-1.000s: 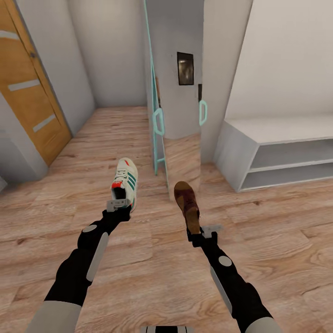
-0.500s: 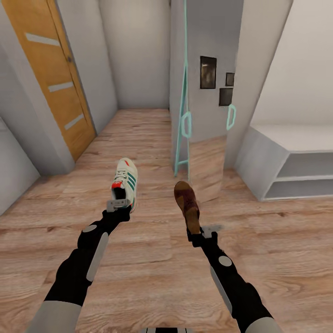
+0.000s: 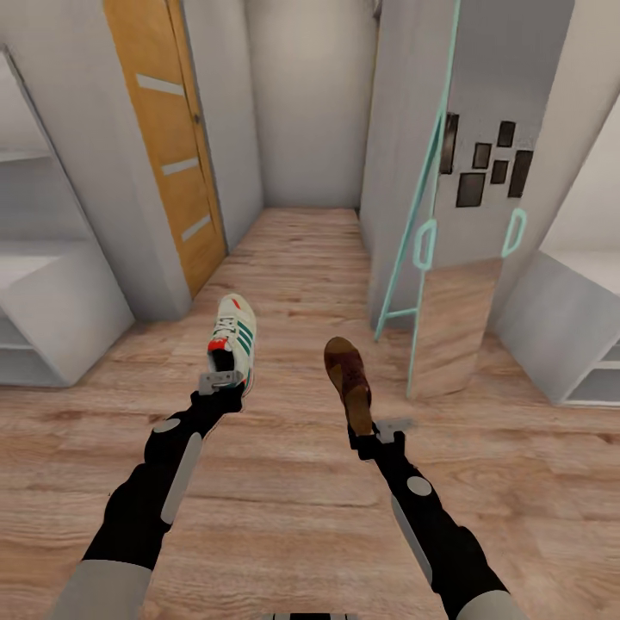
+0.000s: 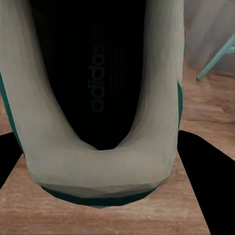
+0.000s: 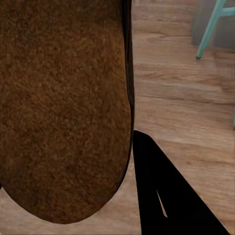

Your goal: Pick up the two gym shoes and the two sandals from the corridor floor and place them onto the hallstand (shoe rack) in the corridor, making sure they are on the rack and not on the floor. Arrange them so the two gym shoes are next to each other and the two sandals are next to each other.

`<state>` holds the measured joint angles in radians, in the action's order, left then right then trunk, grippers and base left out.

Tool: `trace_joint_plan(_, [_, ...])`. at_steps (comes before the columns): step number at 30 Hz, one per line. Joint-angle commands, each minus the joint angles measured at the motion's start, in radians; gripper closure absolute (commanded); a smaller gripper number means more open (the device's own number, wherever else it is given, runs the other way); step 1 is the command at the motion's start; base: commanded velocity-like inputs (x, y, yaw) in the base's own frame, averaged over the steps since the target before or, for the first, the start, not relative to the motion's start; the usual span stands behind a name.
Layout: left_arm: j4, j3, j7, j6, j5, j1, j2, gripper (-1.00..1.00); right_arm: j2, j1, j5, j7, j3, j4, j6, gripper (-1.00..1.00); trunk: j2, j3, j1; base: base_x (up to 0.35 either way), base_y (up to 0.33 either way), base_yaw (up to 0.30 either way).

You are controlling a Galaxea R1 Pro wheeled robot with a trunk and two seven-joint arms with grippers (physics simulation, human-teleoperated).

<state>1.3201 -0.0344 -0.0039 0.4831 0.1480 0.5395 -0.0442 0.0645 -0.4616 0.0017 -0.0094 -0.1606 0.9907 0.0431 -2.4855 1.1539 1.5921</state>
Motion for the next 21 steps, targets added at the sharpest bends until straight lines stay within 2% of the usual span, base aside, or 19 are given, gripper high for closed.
trace_joint_plan(1, [0.001,0.001,-0.001,0.005,0.007,0.000,0.000,1.00,0.000,0.000,-0.003,-0.003,-0.001,0.002,0.004,1.00,0.000,0.000,0.000,0.155,0.313,0.238])
trace_joint_plan(8, [0.001,0.001,-0.001,0.005,0.007,0.000,0.000,1.00,0.000,0.000,-0.003,-0.003,-0.001,0.002,0.004,1.00,0.000,-0.008,0.000,0.149,0.313,0.238])
trace_joint_plan(16, [0.001,0.001,-0.001,0.005,0.007,0.000,0.000,1.00,0.000,0.000,-0.002,-0.003,-0.002,0.005,0.004,1.00,0.000,-0.017,0.000,0.022,0.315,0.233])
trace_joint_plan(21, [0.001,0.001,-0.001,0.005,0.007,0.000,0.000,1.00,0.000,0.000,0.002,-0.003,-0.002,0.004,0.005,1.00,0.000,-0.019,0.000,0.000,0.317,0.085])
